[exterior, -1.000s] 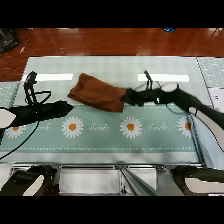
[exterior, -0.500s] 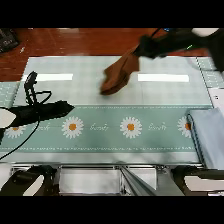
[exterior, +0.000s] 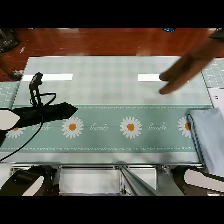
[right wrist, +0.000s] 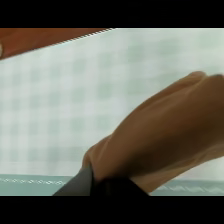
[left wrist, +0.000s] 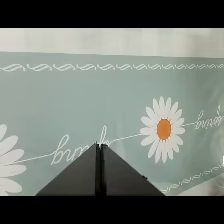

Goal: Fold the shirts.

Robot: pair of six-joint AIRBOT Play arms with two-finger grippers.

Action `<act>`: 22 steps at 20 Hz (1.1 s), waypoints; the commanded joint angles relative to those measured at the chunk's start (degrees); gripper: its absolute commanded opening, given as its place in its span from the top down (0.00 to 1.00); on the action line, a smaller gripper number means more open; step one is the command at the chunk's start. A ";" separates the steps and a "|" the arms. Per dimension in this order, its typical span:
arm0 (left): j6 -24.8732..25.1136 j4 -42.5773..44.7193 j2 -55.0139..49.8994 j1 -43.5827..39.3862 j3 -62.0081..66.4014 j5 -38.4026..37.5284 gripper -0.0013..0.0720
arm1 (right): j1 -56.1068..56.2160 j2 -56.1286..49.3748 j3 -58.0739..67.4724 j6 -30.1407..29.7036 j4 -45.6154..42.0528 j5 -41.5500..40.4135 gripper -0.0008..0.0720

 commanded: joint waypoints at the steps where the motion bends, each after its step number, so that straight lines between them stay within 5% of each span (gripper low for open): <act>1: 0.02 0.00 -0.02 -0.98 -0.02 1.42 0.96 | -11.72 3.76 0.33 1.16 -1.46 8.52 0.96; 3: 0.02 0.00 -0.02 -0.96 -0.02 1.90 0.96 | -16.37 4.50 0.04 0.15 -6.25 14.75 0.96; 8: 0.02 0.00 -0.02 -0.96 -0.02 4.02 0.96 | -29.35 15.04 -15.04 -4.66 -19.45 14.64 0.96; 15: 0.02 0.00 -0.02 -0.96 -0.02 6.43 0.96 | -46.05 29.57 -46.82 -1.05 -32.74 13.09 0.95; 16: 0.02 0.02 -0.02 -0.96 -0.02 6.43 0.96 | -46.16 30.36 -48.09 0.72 -36.96 12.81 0.86; 18: 0.17 0.04 -0.04 -0.96 -0.02 6.82 0.96 | -46.16 30.49 -48.46 4.22 -43.12 12.63 0.42; 22: 3.02 0.04 -2.82 0.50 1.49 11.06 0.96 | -46.10 30.45 -48.00 4.28 -32.28 0.20 0.46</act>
